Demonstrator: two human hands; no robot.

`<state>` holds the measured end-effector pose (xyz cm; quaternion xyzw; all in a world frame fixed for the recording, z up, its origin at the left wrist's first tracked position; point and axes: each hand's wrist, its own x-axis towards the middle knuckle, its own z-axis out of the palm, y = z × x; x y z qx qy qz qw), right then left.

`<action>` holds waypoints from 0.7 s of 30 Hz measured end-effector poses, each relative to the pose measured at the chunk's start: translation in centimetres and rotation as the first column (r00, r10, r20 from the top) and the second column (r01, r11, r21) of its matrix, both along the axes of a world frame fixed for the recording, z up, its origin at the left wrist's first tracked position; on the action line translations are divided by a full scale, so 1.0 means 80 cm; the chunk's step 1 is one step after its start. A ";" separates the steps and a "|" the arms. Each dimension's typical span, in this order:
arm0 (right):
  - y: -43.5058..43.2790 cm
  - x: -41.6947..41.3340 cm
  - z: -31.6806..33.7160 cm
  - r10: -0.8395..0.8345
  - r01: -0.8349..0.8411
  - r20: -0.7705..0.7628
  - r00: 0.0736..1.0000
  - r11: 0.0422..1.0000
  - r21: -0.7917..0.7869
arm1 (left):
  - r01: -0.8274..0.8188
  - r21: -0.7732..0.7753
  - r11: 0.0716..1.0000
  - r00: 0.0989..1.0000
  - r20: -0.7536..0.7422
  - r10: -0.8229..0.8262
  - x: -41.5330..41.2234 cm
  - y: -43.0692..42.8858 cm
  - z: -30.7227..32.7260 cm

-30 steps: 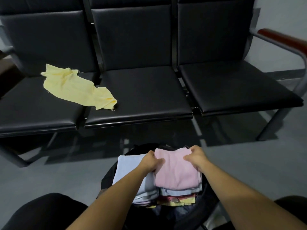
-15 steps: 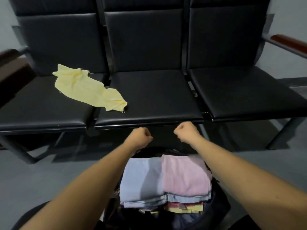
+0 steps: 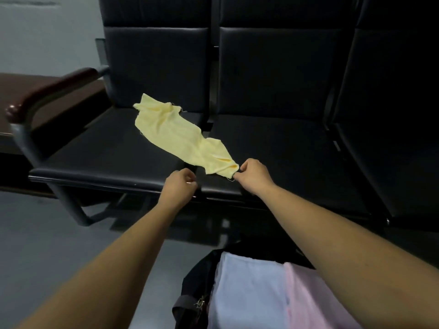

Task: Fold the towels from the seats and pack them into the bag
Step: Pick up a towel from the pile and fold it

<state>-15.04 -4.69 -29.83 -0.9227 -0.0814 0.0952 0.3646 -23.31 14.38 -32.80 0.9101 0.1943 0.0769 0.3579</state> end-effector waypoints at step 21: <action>-0.015 0.021 -0.030 -0.049 0.048 -0.004 0.999 0.950 0.308 | 0.113 0.093 0.989 0.976 0.174 -0.128 0.068 -0.029 -0.031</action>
